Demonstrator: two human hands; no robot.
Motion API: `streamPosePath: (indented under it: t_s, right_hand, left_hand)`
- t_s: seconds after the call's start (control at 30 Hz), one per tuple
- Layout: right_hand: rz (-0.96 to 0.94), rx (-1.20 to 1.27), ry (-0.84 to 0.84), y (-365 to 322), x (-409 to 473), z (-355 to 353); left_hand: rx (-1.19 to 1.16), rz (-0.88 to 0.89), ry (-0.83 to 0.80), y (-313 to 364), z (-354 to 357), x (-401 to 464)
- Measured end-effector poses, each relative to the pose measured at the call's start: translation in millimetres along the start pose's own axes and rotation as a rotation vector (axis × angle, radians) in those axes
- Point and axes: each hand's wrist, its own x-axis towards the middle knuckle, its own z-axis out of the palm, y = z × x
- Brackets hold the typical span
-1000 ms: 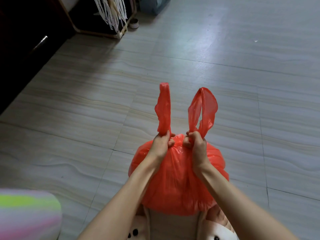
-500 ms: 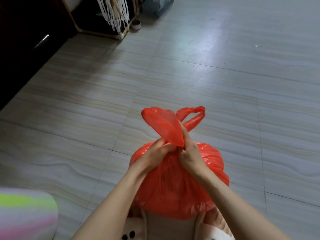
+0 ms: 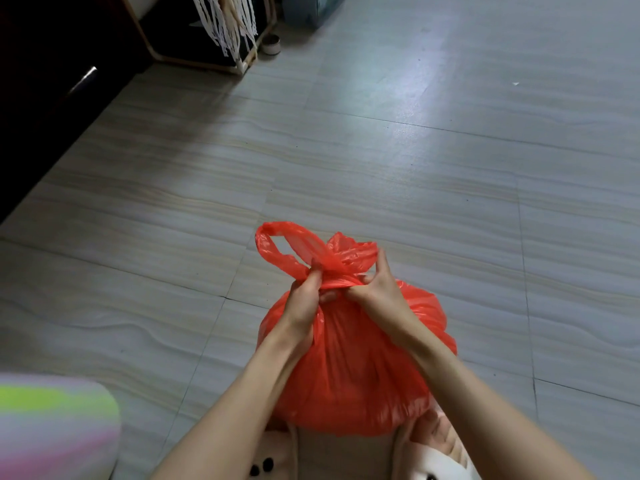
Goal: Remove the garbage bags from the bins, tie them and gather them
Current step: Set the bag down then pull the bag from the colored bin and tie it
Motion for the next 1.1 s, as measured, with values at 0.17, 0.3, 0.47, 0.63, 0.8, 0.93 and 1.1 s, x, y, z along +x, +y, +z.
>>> streamPosePath:
  t_s: [0.17,0.3,0.47,0.63,0.8,0.93,1.1]
  right_hand:
    - [0.162,0.155,-0.238,-7.5,-0.2,-14.7]
    - [0.189,0.384,-0.406,-5.7,-3.1,-23.8]
    - [0.185,0.437,-0.433,-2.2,-8.4,-23.7]
    - [0.046,-0.001,-0.315,-2.1,-10.7,-18.6]
    - [-0.146,-0.339,-0.237,-8.8,-14.4,-13.4]
    - [-0.159,-0.376,-0.236,-7.1,-14.8,-12.2]
    - [-0.14,-0.465,-0.127,-3.3,-11.6,-8.3]
  left_hand:
    - [0.014,-0.048,-0.201,4.1,-9.7,-1.9]
    - [0.022,-0.118,-0.199,8.6,-12.2,1.3]
    - [-0.033,-0.218,-0.214,10.9,-12.6,5.2]
    - [-0.14,-0.281,-0.38,13.3,-23.1,2.0]
    - [-0.214,-0.236,-0.281,15.3,-26.6,-2.7]
    - [-0.127,-0.165,-0.251,14.6,-23.5,-5.5]
    - [0.018,-0.05,-0.296,9.4,-28.6,-10.5]
